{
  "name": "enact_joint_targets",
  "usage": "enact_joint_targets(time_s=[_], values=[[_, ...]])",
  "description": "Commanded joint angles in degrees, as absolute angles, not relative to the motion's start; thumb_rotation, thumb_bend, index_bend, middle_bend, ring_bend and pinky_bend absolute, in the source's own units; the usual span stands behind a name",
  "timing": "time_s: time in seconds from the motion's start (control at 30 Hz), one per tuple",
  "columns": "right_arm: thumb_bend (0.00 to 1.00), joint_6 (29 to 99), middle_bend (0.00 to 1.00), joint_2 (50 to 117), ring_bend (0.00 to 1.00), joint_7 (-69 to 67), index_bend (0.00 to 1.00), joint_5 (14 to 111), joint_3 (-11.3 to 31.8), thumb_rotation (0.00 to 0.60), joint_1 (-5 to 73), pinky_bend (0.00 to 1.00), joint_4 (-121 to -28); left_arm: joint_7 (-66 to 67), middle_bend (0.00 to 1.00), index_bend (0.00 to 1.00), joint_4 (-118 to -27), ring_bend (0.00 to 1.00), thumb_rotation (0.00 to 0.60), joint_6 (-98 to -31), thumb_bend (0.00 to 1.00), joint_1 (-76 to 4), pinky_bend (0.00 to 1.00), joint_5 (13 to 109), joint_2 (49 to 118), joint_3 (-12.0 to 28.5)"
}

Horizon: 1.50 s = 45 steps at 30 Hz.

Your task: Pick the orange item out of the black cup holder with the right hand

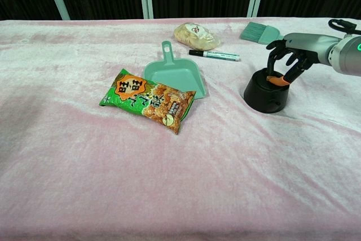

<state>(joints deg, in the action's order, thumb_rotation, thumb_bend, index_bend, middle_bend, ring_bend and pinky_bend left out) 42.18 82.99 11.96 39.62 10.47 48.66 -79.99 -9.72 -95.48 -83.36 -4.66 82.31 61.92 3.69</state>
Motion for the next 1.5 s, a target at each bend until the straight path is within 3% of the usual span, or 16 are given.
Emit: enact_joint_targets(time_s=[0.03,1.5], values=[[0.29,42.16,0.0,82.98,0.13,11.9,0.58,39.65,10.49,0.6,48.66,0.16,-80.01,-9.73,0.03,0.22,-95.49,0.0,0.6,-83.36,0.31,-4.65,0.0,82.3,61.92,3.7],[0.29,42.59,0.0,81.1,0.13,9.21,0.6,41.84,11.98,0.6,48.25,0.16,-82.44,-9.38,0.03,0.22,-95.83,0.0,0.6,-83.09,0.33,-4.62,0.0,81.86,61.8,3.8]])
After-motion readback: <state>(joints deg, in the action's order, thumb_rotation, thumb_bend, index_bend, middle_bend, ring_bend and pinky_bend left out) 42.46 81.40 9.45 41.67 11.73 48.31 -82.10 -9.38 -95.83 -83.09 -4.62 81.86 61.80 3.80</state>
